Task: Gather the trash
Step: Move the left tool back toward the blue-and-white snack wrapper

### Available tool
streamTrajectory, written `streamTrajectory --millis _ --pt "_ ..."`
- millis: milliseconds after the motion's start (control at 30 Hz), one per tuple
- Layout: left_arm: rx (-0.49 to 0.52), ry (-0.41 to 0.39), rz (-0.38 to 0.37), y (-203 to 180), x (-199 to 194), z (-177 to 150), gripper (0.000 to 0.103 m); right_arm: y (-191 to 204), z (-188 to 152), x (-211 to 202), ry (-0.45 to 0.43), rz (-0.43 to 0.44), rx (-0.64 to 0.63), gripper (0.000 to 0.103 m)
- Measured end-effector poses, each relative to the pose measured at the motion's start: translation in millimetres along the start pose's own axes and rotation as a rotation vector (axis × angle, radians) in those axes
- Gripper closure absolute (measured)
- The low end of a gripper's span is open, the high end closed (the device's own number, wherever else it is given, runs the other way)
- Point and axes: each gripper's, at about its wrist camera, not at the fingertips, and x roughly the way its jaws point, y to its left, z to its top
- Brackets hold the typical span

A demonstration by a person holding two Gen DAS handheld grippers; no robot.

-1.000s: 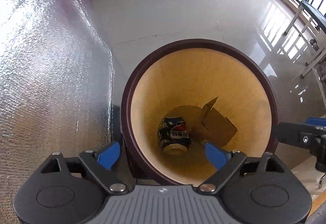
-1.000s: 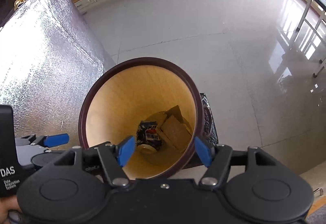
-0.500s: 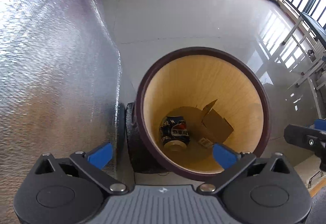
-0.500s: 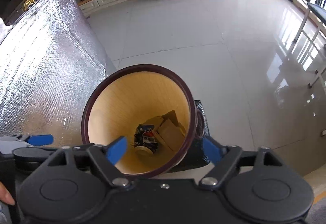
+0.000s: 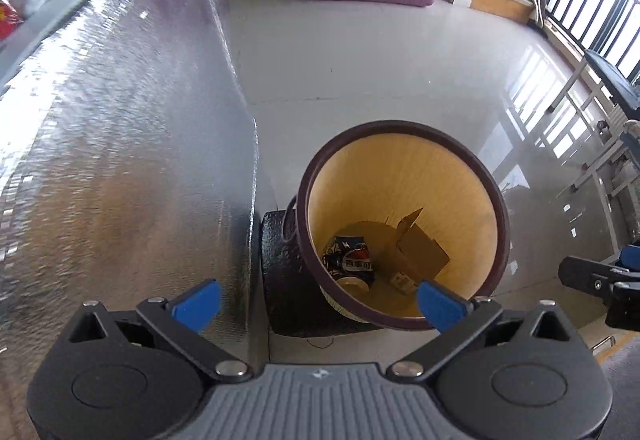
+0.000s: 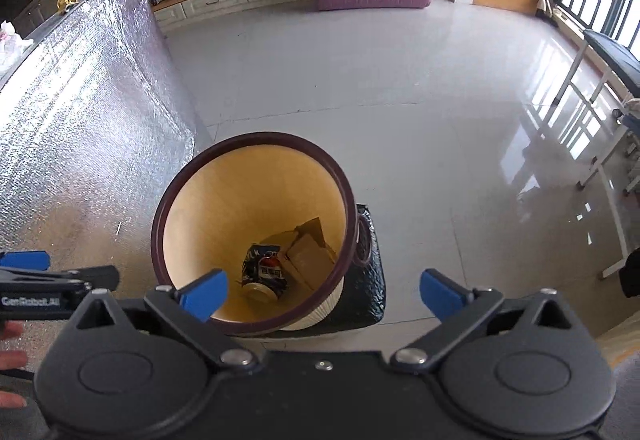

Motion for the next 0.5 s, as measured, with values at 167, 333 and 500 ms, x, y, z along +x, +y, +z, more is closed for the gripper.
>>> streamTrajectory --millis 167,333,500 --pt "0.006 -0.028 -0.017 1 -23 -6 0.000 1 -7 -17 -0.016 -0.011 0.001 0.000" --pt "0.013 -0.058 -0.034 0 -45 -13 0.000 5 -15 -36 -0.035 -0.010 -0.008 0.000" --pt "0.010 -0.104 -0.058 5 -70 -19 0.000 8 -24 -61 -0.065 -0.020 -0.004 0.000"
